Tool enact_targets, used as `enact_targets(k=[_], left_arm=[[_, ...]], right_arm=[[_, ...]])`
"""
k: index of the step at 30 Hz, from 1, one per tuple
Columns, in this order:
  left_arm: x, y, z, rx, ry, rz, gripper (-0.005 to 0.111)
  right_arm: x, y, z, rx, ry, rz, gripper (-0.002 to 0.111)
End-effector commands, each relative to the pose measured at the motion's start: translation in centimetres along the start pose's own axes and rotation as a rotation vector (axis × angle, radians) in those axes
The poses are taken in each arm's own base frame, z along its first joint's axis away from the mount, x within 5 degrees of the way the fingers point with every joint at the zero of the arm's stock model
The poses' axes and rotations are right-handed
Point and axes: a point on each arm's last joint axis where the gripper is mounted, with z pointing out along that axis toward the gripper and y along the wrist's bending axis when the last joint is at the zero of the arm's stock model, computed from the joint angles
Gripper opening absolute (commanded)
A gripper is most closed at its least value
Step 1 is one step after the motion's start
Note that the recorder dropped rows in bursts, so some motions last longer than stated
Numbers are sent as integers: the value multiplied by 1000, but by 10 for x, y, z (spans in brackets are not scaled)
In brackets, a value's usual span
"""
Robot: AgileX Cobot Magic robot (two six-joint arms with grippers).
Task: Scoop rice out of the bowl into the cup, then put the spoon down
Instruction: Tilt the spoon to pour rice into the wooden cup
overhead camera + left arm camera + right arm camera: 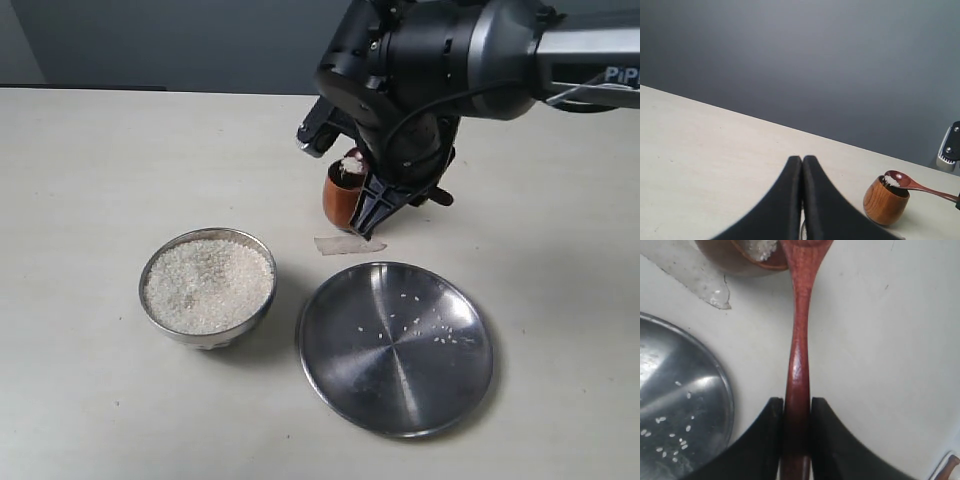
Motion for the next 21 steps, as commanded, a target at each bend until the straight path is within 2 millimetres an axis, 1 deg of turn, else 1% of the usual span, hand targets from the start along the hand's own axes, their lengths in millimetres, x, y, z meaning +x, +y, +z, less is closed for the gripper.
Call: enact_targets(k=[1, 5, 10, 21], left_arm=[[1, 1, 0, 1, -1, 4, 1], [1, 1, 0, 1, -1, 4, 1], [1, 1, 0, 1, -1, 4, 1], [1, 1, 0, 1, -1, 4, 1]], right_arm=[[-1, -1, 2, 28, 16, -20, -1], [2, -2, 4, 60, 53, -35, -1], [1, -7, 3, 113, 51, -54, -1], [1, -5, 3, 105, 51, -58, -1]])
